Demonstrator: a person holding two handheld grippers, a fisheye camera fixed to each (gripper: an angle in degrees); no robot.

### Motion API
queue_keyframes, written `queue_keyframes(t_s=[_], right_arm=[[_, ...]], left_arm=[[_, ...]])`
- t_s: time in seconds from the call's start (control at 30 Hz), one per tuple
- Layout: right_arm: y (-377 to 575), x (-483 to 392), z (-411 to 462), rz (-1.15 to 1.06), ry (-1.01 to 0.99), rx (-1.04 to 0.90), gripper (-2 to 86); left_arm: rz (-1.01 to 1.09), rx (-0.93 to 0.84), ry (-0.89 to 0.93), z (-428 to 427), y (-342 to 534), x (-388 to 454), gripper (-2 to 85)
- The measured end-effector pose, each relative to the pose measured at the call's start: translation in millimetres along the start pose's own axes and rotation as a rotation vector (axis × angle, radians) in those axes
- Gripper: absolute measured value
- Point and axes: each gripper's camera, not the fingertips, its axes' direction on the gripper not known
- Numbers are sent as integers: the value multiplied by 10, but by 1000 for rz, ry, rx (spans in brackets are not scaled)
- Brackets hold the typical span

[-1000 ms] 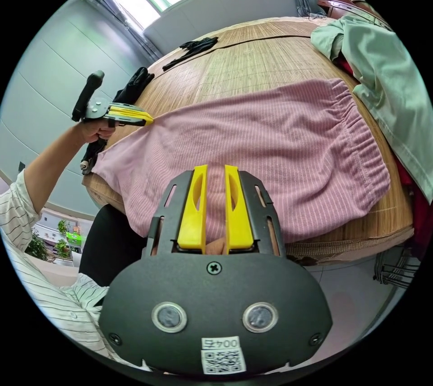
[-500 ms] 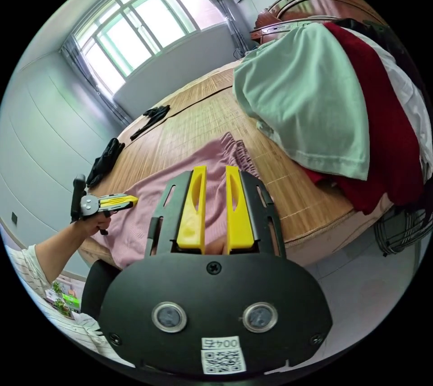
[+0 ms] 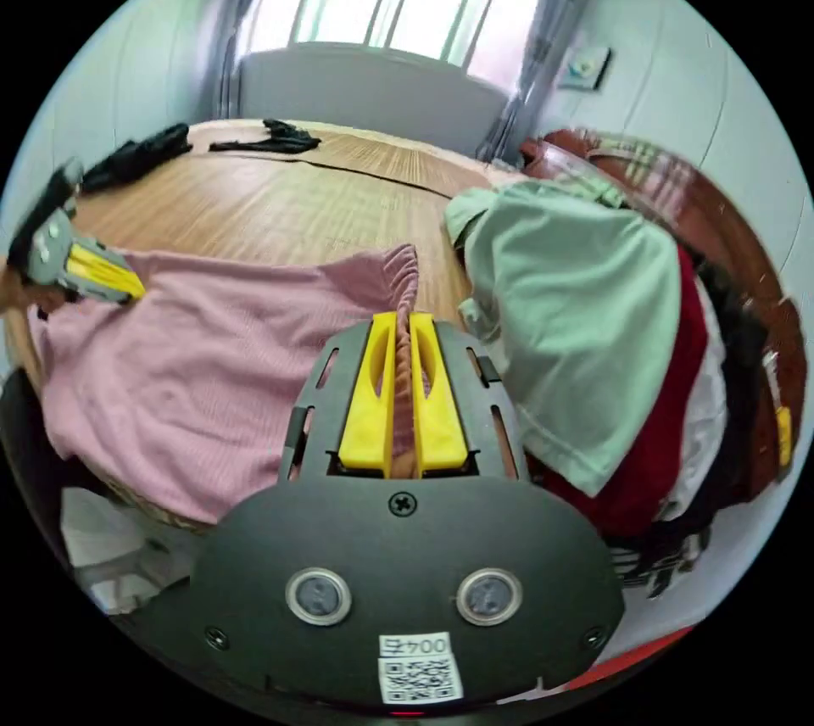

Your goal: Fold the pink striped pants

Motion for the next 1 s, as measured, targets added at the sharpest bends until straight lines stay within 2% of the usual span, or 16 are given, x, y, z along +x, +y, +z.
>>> queue_keyframes(t_s=[0.07,0.1,0.17,0.27,0.4,0.47,0.57,0.7,1.0], right_arm=[[65,-191,105,-72,95,-43,35],[98,-204,201,-66,49,-107,36],[140,-165,123,-41,-12,-73,38],[141,159,-118,25,-278,18,52],[229,1269,65,391,-621,34,63],[253,1558,258,447,-675,-16,57],[205,1654,568,387,-629,-145,44],[189,1488,773,278,-712,-214,56],[201,1230,782,198,-671,-205,101]], left_arm=[[7,-1,-4,1,1,18,4],[3,-1,-1,3,4,20,4],[-11,3,9,7,18,13,3],[-23,18,19,13,55,13,3],[-35,27,33,20,89,13,3],[-37,33,37,23,108,15,4],[-49,40,48,28,137,13,3],[-49,42,49,33,166,31,3],[-50,44,46,38,240,78,3]])
